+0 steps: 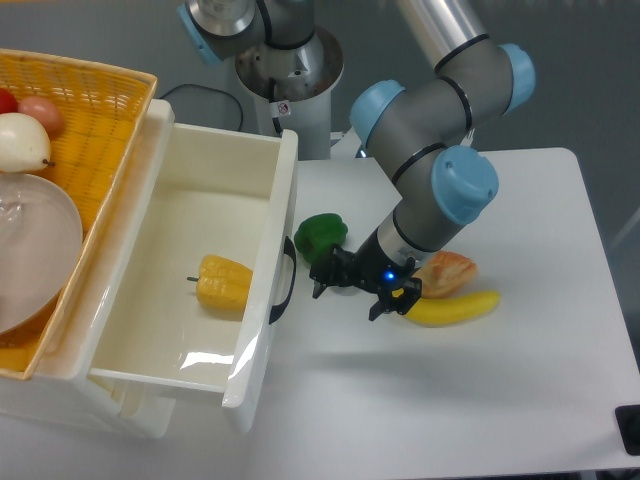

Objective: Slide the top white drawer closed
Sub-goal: 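Lower the gripper beside the green pepper to the drawer's front panel, then push the open white drawer inward with the gripper until shut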

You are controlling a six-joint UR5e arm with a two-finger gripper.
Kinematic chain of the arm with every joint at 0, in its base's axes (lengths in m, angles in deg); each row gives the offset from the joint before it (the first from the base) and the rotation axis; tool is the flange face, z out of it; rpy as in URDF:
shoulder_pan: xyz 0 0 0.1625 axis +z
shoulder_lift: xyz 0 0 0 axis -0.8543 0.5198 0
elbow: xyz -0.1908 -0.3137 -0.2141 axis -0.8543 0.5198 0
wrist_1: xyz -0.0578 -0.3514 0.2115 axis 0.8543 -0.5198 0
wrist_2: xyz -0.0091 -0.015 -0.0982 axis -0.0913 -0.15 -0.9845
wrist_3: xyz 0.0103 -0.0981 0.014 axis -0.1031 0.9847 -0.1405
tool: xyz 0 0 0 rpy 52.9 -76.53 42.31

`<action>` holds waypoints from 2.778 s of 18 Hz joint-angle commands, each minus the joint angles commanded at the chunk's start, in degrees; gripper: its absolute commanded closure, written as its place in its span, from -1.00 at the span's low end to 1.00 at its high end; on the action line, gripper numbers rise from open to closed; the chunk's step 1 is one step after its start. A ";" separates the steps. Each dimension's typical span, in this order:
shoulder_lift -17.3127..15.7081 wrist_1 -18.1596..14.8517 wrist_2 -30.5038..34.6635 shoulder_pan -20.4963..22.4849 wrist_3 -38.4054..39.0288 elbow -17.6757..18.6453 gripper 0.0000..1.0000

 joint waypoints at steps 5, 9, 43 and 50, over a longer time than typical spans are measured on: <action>0.00 0.00 -0.36 -0.79 -0.09 0.09 -1.00; -0.17 0.00 -0.71 -1.58 0.00 0.18 -1.00; -3.78 -5.36 -4.22 -5.97 1.05 0.35 -1.00; -4.13 -5.36 -4.66 -7.99 2.20 0.35 -1.00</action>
